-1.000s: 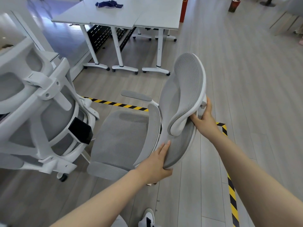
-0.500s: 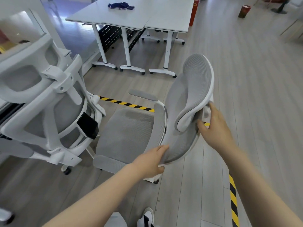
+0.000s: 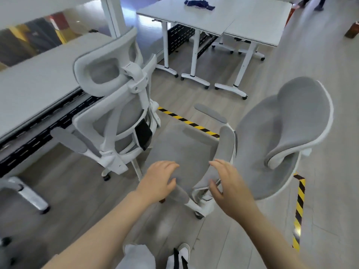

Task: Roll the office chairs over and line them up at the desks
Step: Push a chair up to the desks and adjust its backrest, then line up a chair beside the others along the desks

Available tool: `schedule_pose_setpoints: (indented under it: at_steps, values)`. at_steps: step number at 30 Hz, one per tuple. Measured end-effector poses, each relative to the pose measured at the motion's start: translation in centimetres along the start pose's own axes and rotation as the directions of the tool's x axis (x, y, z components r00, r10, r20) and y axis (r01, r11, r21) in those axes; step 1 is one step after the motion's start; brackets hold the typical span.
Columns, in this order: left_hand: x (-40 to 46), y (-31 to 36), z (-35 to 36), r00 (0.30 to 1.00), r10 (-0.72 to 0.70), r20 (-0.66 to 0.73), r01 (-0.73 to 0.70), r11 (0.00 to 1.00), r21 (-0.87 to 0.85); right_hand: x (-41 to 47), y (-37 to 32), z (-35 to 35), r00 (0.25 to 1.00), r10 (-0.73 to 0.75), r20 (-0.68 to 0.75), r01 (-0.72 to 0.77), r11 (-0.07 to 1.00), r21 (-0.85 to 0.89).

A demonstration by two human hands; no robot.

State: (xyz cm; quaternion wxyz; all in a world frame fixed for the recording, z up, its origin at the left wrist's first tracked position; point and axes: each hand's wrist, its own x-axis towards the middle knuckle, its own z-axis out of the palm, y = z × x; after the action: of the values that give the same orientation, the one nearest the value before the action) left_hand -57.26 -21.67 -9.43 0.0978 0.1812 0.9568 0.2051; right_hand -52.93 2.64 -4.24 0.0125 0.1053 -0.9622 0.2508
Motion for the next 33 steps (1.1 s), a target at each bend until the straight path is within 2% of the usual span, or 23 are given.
schedule_pose_setpoints:
  at_steps: [5,12,18,23,28,33]
  values:
    - [-4.7,-7.7,-3.6,0.967,-0.233,-0.101,0.228,0.972,-0.058,6.3,-5.2,4.3,0.974,-0.098,0.203,0.12,0.988,-0.099]
    - [-15.0,-18.6,-8.5,0.786,-0.563,-0.256,0.525,0.826,-0.208,13.5,-17.6,11.2,0.867,-0.313,0.388,0.341,0.94,-0.003]
    - [-26.0,-25.0,-9.5,0.511,-0.809,-0.29,0.725,0.587,-0.36,16.1,-29.3,17.7,0.702,-0.523,0.483,0.513,0.842,0.165]
    - [-35.7,-26.6,-8.7,0.231,-0.915,-0.331,0.796,0.373,-0.476,16.0,-38.5,23.2,0.495,-0.665,0.56,0.678,0.699,0.23]
    - [-43.7,-25.5,-7.2,-0.083,-0.918,-0.389,0.791,0.177,-0.586,14.0,-46.1,27.3,0.252,-0.754,0.607,0.774,0.533,0.341]
    - [-49.1,-22.7,-5.1,-0.319,-0.853,-0.413,0.782,0.01,-0.623,11.5,-51.9,30.5,0.004,-0.788,0.616,0.802,0.37,0.469]
